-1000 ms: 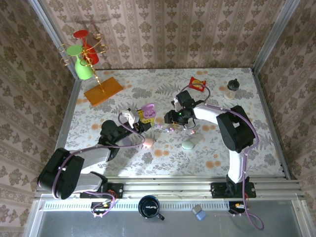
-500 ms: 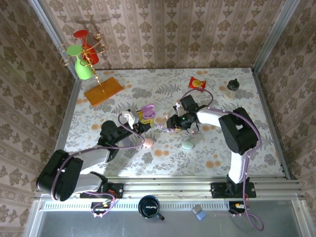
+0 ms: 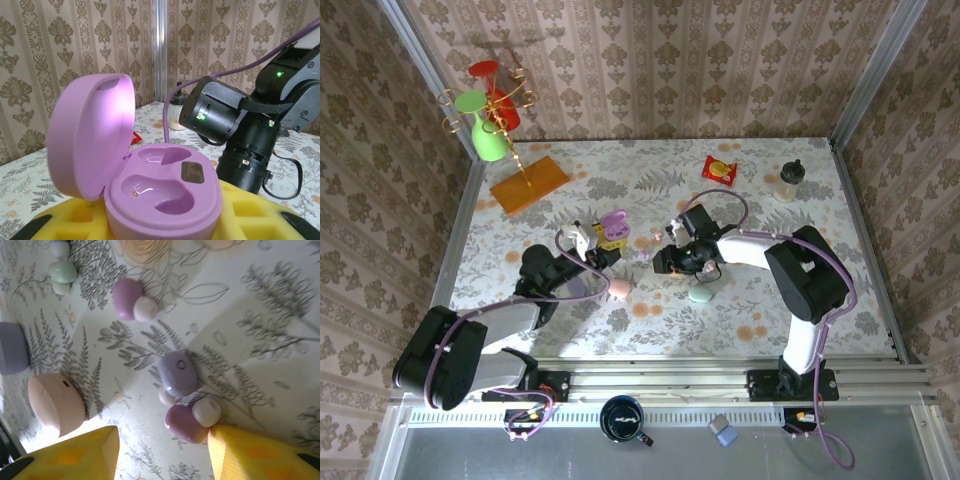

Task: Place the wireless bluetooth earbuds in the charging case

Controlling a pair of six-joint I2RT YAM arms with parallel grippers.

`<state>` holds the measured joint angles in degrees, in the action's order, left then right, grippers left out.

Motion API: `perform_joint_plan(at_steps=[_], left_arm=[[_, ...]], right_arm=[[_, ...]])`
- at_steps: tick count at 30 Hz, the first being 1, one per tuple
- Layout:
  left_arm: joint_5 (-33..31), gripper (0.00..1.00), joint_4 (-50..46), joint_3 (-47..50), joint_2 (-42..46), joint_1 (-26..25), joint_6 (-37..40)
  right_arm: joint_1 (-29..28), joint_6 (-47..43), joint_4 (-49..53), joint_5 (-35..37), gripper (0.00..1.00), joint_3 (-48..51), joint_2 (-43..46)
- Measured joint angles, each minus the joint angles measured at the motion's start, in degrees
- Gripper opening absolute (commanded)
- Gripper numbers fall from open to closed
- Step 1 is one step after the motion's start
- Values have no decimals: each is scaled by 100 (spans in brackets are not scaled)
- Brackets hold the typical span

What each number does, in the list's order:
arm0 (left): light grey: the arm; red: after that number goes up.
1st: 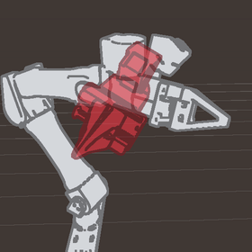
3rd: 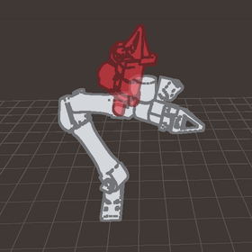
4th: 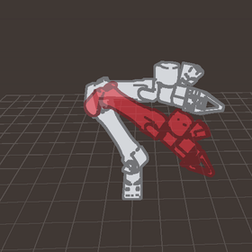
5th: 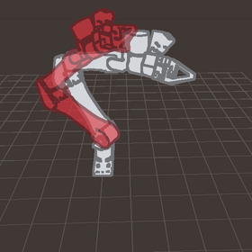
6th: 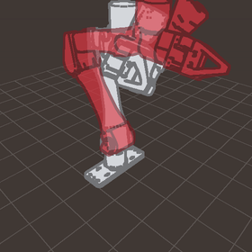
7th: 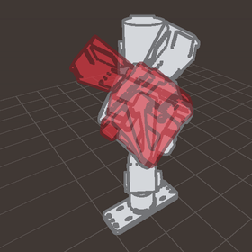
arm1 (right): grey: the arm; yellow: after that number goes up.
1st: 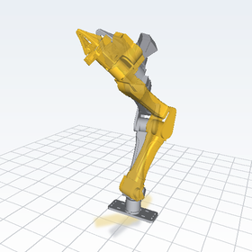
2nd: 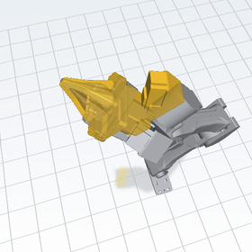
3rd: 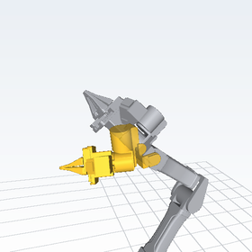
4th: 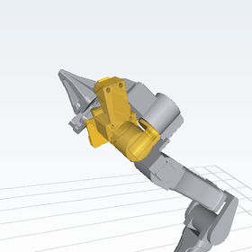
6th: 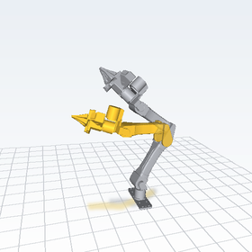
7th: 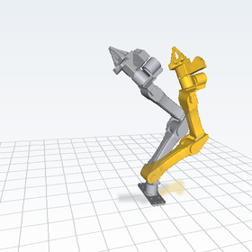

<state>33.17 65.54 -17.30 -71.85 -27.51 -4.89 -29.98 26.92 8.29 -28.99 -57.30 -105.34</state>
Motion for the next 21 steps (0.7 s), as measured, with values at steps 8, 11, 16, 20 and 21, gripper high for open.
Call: perform_joint_plan(at_steps=[8,11,16,20,21], left_arm=[[0,24,-11,13,44,120,24],[-9,24,-42,66,146,271,35],[-20,24,-186,151,393,457,76],[-63,24,-341,299,608,839,107],[-83,24,-358,343,651,964,107]], right_arm=[[-175,-11,81,275,52,227,535],[-175,-153,393,658,52,68,651],[-315,-487,1123,1609,49,-621,605],[-761,-763,1777,2693,48,-1158,553],[-920,-835,1967,2986,48,-1294,511]])
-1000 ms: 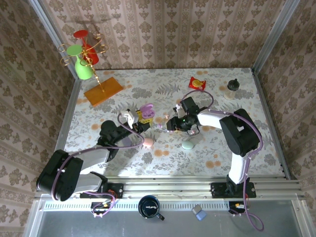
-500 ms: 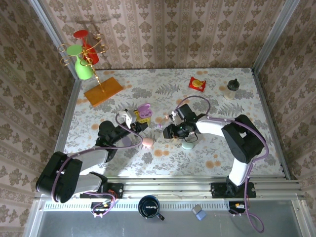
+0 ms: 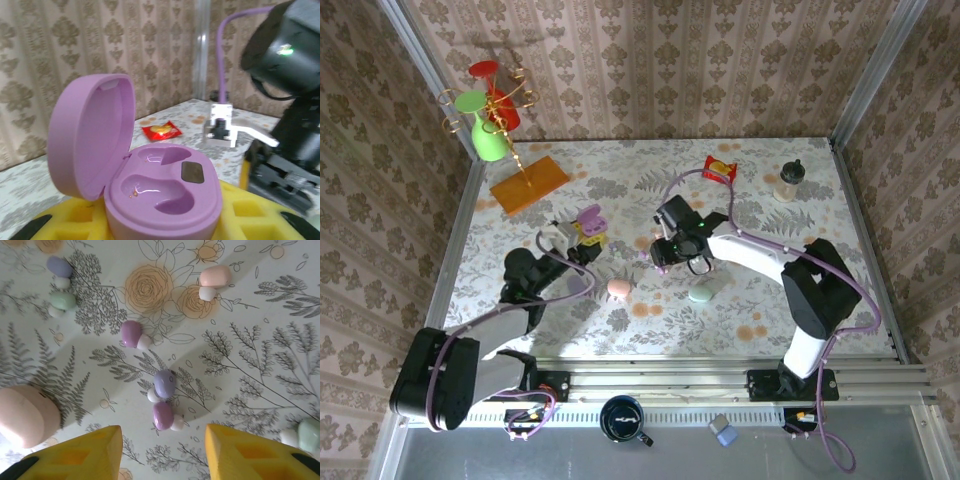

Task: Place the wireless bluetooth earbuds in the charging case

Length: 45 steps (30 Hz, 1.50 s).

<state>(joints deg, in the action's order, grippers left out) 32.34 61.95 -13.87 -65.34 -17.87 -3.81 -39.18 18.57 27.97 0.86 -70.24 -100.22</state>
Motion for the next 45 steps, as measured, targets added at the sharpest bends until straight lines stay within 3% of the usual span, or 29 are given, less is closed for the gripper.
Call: perform_joint_plan(at_steps=[7,18,25,36,45], left_arm=[[-26,24,-28,90,125,625,0],[-66,23,-33,107,125,966,-2],[-61,23,-33,111,122,973,-2],[-42,24,-33,111,122,973,-2],[2,23,-33,114,122,973,-2]], right_arm=[[-914,-293,861,1622,48,-664,-566],[-1488,-437,1622,2946,42,-1453,-1759],[-1508,-538,1799,3329,36,-1681,-2070],[-1508,-544,1880,3429,33,-1749,-2269],[-1508,-562,1934,3491,25,-1808,-2393]])
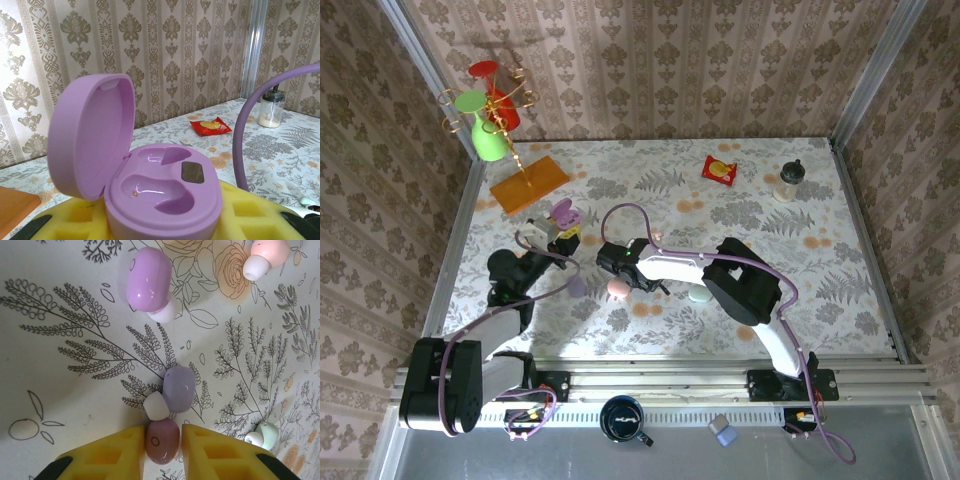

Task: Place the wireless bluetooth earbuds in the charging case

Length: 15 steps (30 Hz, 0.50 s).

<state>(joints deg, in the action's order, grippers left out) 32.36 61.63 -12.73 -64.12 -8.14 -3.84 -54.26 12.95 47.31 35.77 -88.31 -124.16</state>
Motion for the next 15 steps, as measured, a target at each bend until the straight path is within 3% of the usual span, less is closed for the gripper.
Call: perform_joint_plan(at_steps=[8,15], left_arm=[[76,24,2,2,0,0,11],[229,21,0,9,-48,-195,260]], right_arm=[[33,26,-136,-57,20,125,109],[446,203,-719,-914,23,1069,1228]])
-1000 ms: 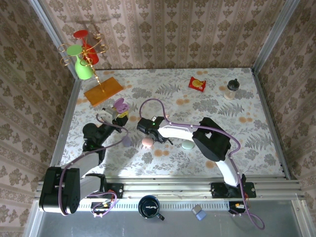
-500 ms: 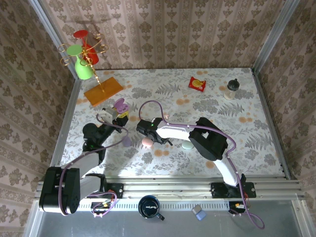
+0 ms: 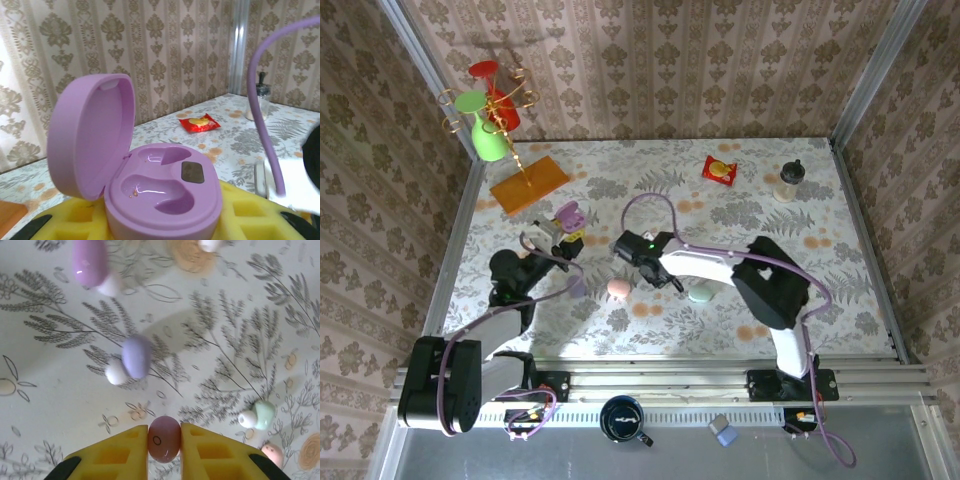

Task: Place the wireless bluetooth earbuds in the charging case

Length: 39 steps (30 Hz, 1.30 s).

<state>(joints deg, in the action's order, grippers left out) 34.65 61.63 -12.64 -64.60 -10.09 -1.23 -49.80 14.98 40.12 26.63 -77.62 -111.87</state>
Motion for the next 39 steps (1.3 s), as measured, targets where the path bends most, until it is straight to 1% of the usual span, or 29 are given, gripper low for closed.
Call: perform_joint_plan(at_steps=[3,6,9,12,17,22,27,32,39], left_arm=[[11,21,-173,-7,-59,-334,245],[9,21,-476,-98,-170,-809,542],[42,21,-599,-260,-382,-1156,669],[181,19,-538,-380,-678,-1355,684],[468,19,-328,-522,-1222,-1541,588],[752,19,-345,-809,-1357,-1836,575],[1036,18,-664,-1071,-1357,-1947,575],[1222,17,-938,-1156,-1357,-1985,575],[1480,16,-881,-1211,-1556,-2090,378]], right_arm=[[319,105,-282,-553,24,369,603],[726,260,-570,-1228,24,796,1169],[1178,431,-859,-1974,23,1248,1637],[1596,612,-1139,-2660,23,1681,2031],[2116,925,-1591,-3738,22,2260,2597],[2527,1207,-1941,-4618,23,2638,3220],[2699,1316,-2111,-5261,22,2680,3711],[2704,1285,-2216,-5812,22,2680,3965],[2573,1215,-2221,-6151,22,2601,4041]])
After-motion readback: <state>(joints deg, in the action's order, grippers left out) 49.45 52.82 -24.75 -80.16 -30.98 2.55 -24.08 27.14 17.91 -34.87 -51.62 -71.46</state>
